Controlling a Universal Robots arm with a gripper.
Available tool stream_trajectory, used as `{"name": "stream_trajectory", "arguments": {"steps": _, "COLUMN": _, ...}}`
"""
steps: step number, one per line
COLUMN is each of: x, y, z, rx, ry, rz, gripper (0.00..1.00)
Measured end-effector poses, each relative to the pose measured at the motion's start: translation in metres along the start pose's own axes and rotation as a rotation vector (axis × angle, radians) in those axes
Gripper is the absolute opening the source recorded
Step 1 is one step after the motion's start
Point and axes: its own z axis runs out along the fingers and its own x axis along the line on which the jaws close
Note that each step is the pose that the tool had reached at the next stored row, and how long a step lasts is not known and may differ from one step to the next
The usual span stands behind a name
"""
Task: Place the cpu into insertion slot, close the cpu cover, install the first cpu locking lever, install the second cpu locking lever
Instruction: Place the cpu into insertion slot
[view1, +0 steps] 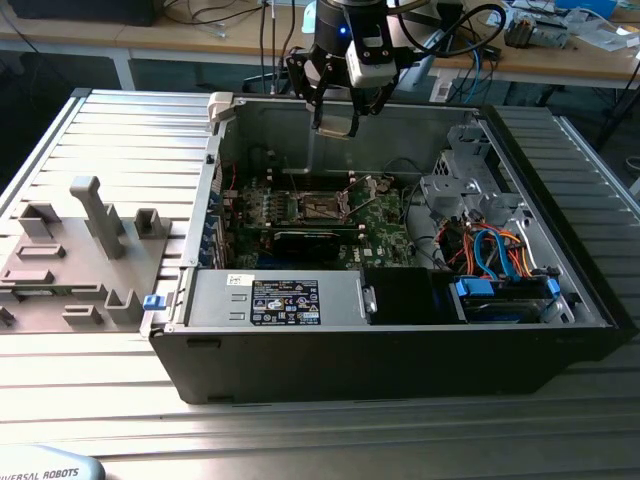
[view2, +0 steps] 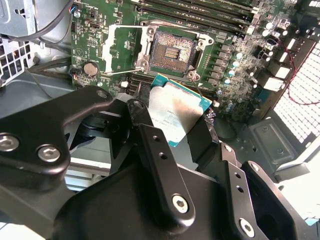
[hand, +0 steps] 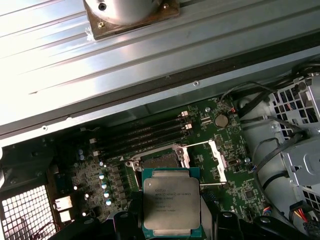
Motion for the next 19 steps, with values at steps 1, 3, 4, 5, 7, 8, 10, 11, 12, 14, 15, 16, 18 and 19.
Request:
{"name": "stream_trajectory", "arguments": {"steps": 1, "x": 0.0000, "y": 0.0000, "z": 0.0000, "rx": 0.0000, "ry": -0.0001, "rz": 0.000, "gripper": 0.54}}
{"name": "stream_trajectory", "arguments": {"steps": 3, "x": 0.0000, "y": 0.0000, "z": 0.0000, "rx": 0.0000, "ry": -0.0001, "rz": 0.001, "gripper": 0.54}}
{"name": "stream_trajectory", "arguments": {"steps": 4, "x": 0.0000, "y": 0.0000, "z": 0.0000, "rx": 0.0000, "ry": -0.0001, "rz": 0.002, "gripper": 0.54}}
{"name": "stream_trajectory", "arguments": {"steps": 5, "x": 0.0000, "y": 0.0000, "z": 0.0000, "rx": -0.0001, "ry": -0.0002, "rz": 0.002, "gripper": 0.54}}
{"name": "stream_trajectory", "arguments": {"steps": 7, "x": 0.0000, "y": 0.0000, "z": 0.0000, "rx": 0.0000, "ry": -0.0003, "rz": 0.003, "gripper": 0.54}}
{"name": "stream_trajectory", "arguments": {"steps": 8, "x": 0.0000, "y": 0.0000, "z": 0.0000, "rx": -0.0001, "ry": -0.0003, "rz": 0.004, "gripper": 0.54}}
{"name": "stream_trajectory", "arguments": {"steps": 10, "x": 0.0000, "y": 0.0000, "z": 0.0000, "rx": 0.0000, "ry": -0.0004, "rz": 0.004, "gripper": 0.54}}
{"name": "stream_trajectory", "arguments": {"steps": 11, "x": 0.0000, "y": 0.0000, "z": 0.0000, "rx": -0.0001, "ry": -0.0004, "rz": 0.005, "gripper": 0.54}}
{"name": "stream_trajectory", "arguments": {"steps": 12, "x": 0.0000, "y": 0.0000, "z": 0.0000, "rx": -0.0001, "ry": -0.0004, "rz": 0.005, "gripper": 0.54}}
{"name": "stream_trajectory", "arguments": {"steps": 14, "x": 0.0000, "y": 0.0000, "z": 0.0000, "rx": -0.0001, "ry": -0.0005, "rz": 0.006, "gripper": 0.54}}
{"name": "stream_trajectory", "arguments": {"steps": 15, "x": 0.0000, "y": 0.0000, "z": 0.0000, "rx": -0.0001, "ry": -0.0005, "rz": 0.006, "gripper": 0.54}}
{"name": "stream_trajectory", "arguments": {"steps": 16, "x": 0.0000, "y": 0.0000, "z": 0.0000, "rx": -0.0001, "ry": -0.0006, "rz": 0.007, "gripper": 0.54}}
{"name": "stream_trajectory", "arguments": {"steps": 18, "x": 0.0000, "y": 0.0000, "z": 0.0000, "rx": -0.0002, "ry": -0.0006, "rz": 0.008, "gripper": 0.54}}
{"name": "stream_trajectory", "arguments": {"steps": 19, "x": 0.0000, "y": 0.0000, "z": 0.0000, "rx": -0.0002, "ry": -0.0008, "rz": 0.010, "gripper": 0.54}}
